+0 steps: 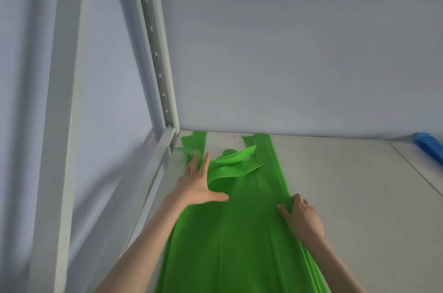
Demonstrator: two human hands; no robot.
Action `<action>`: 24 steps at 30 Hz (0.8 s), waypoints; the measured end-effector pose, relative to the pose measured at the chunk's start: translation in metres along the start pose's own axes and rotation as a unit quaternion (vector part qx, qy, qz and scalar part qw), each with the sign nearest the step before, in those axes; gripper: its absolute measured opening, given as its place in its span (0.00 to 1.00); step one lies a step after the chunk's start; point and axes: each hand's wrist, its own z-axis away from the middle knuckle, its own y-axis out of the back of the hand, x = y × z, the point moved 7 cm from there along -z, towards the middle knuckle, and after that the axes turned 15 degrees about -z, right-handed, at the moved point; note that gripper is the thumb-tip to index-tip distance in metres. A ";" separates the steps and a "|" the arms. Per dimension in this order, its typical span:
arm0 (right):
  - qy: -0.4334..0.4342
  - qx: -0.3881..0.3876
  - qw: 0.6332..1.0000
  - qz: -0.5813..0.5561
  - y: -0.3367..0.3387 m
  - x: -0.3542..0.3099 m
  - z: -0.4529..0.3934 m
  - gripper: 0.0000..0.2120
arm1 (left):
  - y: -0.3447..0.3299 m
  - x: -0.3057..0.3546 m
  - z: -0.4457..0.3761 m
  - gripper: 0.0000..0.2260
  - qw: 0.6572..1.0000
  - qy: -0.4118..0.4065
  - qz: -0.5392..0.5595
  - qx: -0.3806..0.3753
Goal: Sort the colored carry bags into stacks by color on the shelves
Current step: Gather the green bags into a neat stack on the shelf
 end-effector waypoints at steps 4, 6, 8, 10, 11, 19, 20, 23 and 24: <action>-0.006 -0.002 1.000 -0.005 0.000 0.000 0.000 0.21 | 0.022 -0.028 -0.018 0.27 0.971 0.123 0.126 0.162; -0.014 -0.005 1.000 -0.011 0.000 0.001 0.000 0.21 | 0.027 -0.045 -0.023 0.27 0.950 0.170 0.195 0.173; -0.022 -0.008 1.000 -0.018 0.000 0.002 -0.001 0.21 | 0.022 -0.055 -0.029 0.32 0.935 0.203 0.247 0.151; -0.030 -0.011 0.999 -0.024 0.001 0.002 -0.001 0.20 | 0.014 -0.058 -0.031 0.33 0.903 0.231 0.343 0.115; -0.033 -0.012 0.999 -0.026 0.001 0.002 -0.001 0.20 | 0.011 -0.058 -0.032 0.31 0.885 0.237 0.386 0.109; -0.036 -0.018 0.998 -0.045 0.002 0.001 -0.001 0.20 | 0.011 -0.056 -0.046 0.24 0.904 0.246 0.338 0.085; -0.038 -0.018 0.998 -0.056 0.003 0.000 -0.001 0.21 | 0.012 -0.055 -0.047 0.26 0.906 0.240 0.340 0.076; -0.046 -0.013 0.996 -0.078 0.004 -0.003 -0.001 0.23 | 0.017 -0.053 -0.055 0.28 0.920 0.222 0.318 0.060; -0.050 -0.012 0.995 -0.082 0.004 -0.003 0.000 0.23 | 0.020 -0.054 -0.058 0.24 0.925 0.218 0.305 0.064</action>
